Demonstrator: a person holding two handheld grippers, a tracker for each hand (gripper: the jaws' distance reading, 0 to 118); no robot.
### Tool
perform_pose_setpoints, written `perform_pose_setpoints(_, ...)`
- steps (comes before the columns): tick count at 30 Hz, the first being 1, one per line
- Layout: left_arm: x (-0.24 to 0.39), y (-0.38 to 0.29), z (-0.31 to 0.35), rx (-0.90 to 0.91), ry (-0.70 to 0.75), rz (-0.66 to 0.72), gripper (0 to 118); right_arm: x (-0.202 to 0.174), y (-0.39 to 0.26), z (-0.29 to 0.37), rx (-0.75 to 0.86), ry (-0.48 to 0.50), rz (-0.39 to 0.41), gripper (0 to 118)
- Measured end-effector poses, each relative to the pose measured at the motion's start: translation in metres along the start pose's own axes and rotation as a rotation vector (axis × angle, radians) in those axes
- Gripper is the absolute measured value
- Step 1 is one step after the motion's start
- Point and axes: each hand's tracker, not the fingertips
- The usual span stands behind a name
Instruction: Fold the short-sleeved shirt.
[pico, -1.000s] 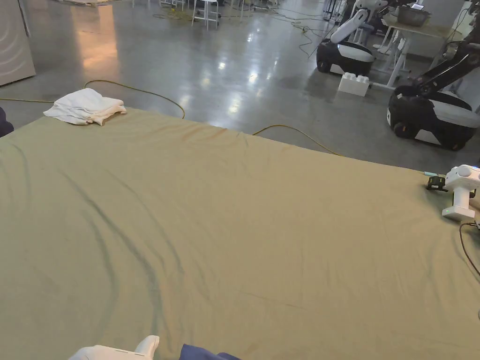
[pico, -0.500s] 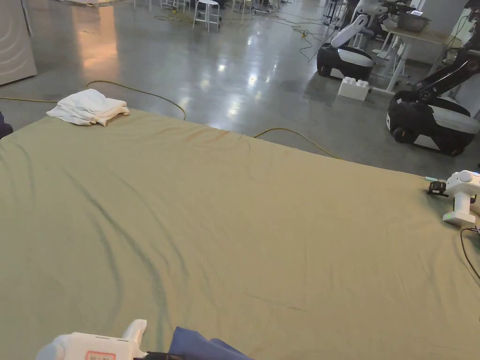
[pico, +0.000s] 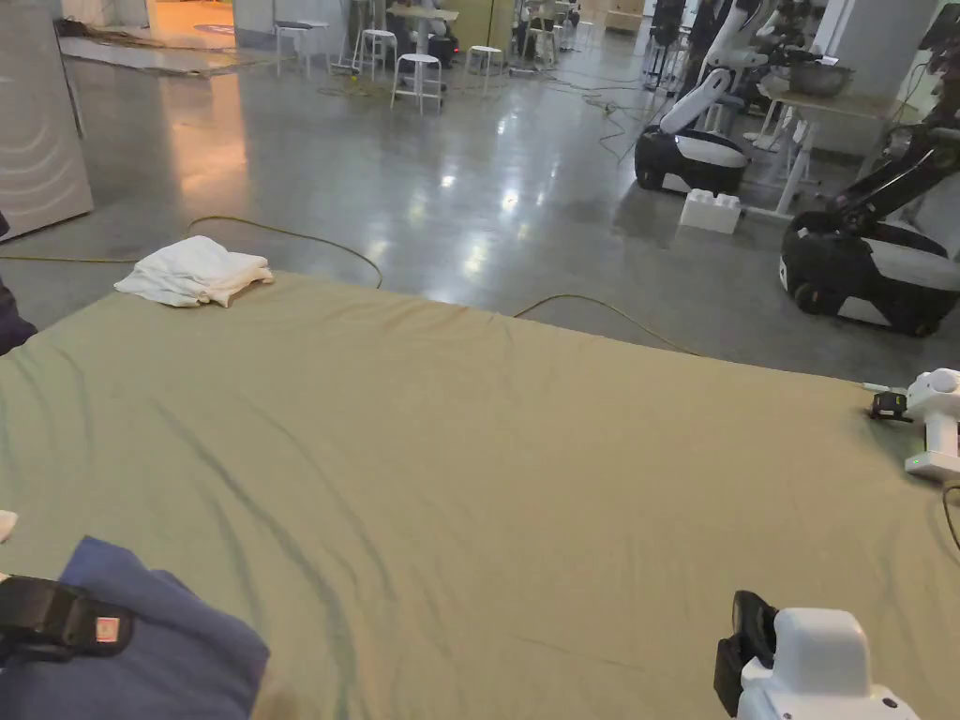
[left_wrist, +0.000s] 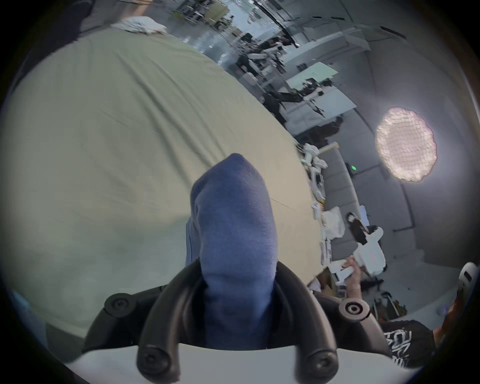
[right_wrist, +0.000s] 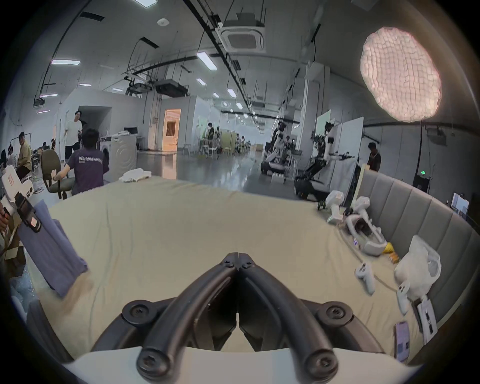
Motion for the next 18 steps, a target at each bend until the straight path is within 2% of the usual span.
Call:
perform_pose_setpoints(6, -0.041, 0.02, 0.051, 0.049, 0.136, 0.092, 26, 0.018, 0.026, -0.001, 0.044, -0.052, -0.001, 0)
perform_pose_setpoints(12, -0.055, 0.014, 0.056, 0.02, 0.295, 0.218, 26, 0.021, 0.022, 0.001, 0.038, -0.07, -0.003, 0)
perform_pose_setpoints(14, -0.058, 0.01, 0.059, 0.034, 0.329, 0.25, 35, 0.019, 0.018, -0.001, 0.025, -0.068, 0.0, 0)
perform_pose_setpoints(16, -0.057, 0.008, 0.07, 0.067, 0.406, 0.231, 52, 0.018, 0.014, -0.002, 0.013, -0.062, 0.004, 0)
perform_pose_setpoints(18, -0.055, 0.007, 0.082, 0.091, 0.503, 0.214, 62, 0.015, 0.011, -0.003, 0.006, -0.058, 0.006, 0)
